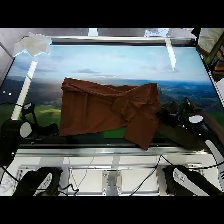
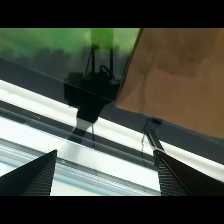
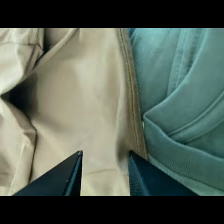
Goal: Fold the shirts.
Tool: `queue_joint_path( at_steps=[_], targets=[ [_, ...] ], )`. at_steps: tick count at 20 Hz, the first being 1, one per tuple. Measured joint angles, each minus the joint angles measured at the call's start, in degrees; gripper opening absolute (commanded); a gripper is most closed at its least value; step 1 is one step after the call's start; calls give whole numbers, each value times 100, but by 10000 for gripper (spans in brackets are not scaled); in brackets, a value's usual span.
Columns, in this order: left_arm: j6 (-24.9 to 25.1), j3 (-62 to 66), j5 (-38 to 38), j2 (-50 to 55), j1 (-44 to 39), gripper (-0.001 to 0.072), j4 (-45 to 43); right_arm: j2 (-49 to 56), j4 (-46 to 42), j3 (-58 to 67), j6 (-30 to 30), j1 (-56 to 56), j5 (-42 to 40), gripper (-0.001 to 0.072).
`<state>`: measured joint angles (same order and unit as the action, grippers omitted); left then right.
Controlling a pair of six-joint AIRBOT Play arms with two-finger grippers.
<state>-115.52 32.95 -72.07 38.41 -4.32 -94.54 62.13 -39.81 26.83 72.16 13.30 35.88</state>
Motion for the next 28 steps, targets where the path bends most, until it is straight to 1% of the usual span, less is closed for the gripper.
queue_joint_path(
  at_steps=[4, 7, 8, 9, 14, 17, 20, 24, 28],
  targets=[
    [0, -4, -74, -2, 0, 698, 15, 9, -160, 2, 0, -20, -68, 335],
    [4, -7, -118, -2, 0, 698, 17, -94, -518, 105, 2, -24, -31, 338],
    [7, -7, -133, -2, 0, 698, 20, -146, -643, 166, 15, -24, 20, 353],
    [9, -7, -136, -2, 0, 698, 20, -184, -737, 223, 61, -24, 87, 353],
    [26, -7, -149, -2, 0, 698, 24, -256, -1115, 358, 420, -24, 496, 353],
    [39, -7, -149, -2, 0, 698, 26, -247, -1416, 380, 796, -24, 619, 354],
    [44, -7, -151, -2, 0, 698, 26, -229, -1615, 332, 1027, -24, 656, 353],
    [44, -7, -144, -2, 0, 698, 26, -192, -1589, 192, 1167, -26, 483, 353],
    [44, -7, -122, -2, 0, 698, 26, -11, -1088, 129, 1196, -37, 94, 351]
  ],
)
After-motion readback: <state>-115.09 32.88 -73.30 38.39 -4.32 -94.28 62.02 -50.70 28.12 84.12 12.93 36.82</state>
